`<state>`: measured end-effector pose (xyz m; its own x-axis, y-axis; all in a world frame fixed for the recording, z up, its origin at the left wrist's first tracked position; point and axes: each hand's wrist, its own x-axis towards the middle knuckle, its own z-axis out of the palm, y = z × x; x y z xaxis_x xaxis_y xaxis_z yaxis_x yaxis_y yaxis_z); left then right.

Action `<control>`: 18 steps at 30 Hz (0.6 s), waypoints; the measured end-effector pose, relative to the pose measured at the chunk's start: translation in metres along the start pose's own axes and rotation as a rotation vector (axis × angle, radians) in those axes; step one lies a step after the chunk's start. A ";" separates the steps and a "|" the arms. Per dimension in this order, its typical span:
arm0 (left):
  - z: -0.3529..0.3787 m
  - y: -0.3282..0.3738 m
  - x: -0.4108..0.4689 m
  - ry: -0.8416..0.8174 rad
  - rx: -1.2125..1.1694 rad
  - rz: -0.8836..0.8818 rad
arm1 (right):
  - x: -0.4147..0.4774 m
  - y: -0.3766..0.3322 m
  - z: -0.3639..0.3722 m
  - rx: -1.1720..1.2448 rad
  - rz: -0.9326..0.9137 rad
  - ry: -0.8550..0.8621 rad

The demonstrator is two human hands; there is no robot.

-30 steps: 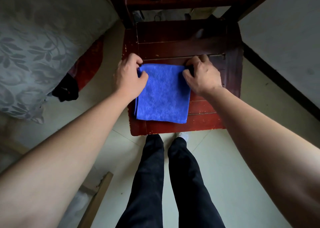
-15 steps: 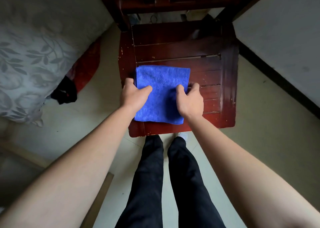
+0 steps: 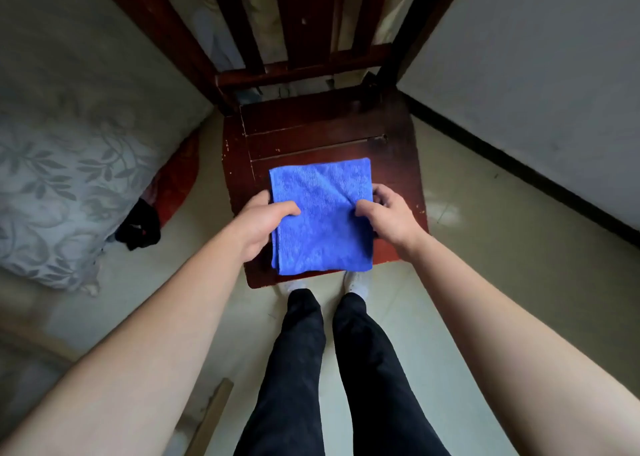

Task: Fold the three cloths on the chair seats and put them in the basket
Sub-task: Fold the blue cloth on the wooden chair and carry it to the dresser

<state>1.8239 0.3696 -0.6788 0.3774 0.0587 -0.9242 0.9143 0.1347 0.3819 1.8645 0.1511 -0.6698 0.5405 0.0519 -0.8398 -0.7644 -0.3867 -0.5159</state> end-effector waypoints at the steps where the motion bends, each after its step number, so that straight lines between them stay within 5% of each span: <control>1: 0.008 0.010 -0.016 0.004 0.004 0.036 | -0.013 -0.006 -0.011 0.009 -0.021 0.011; 5: 0.040 0.060 -0.085 0.069 0.090 0.191 | -0.078 -0.043 -0.055 0.045 -0.090 0.028; 18: 0.150 0.228 -0.335 -0.299 0.500 0.758 | -0.338 -0.134 -0.220 0.354 -0.448 0.133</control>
<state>1.9280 0.2325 -0.2821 0.8533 -0.3081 -0.4207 0.3422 -0.2780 0.8976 1.8615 -0.0178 -0.2796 0.8601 0.0146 -0.5100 -0.5096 -0.0211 -0.8601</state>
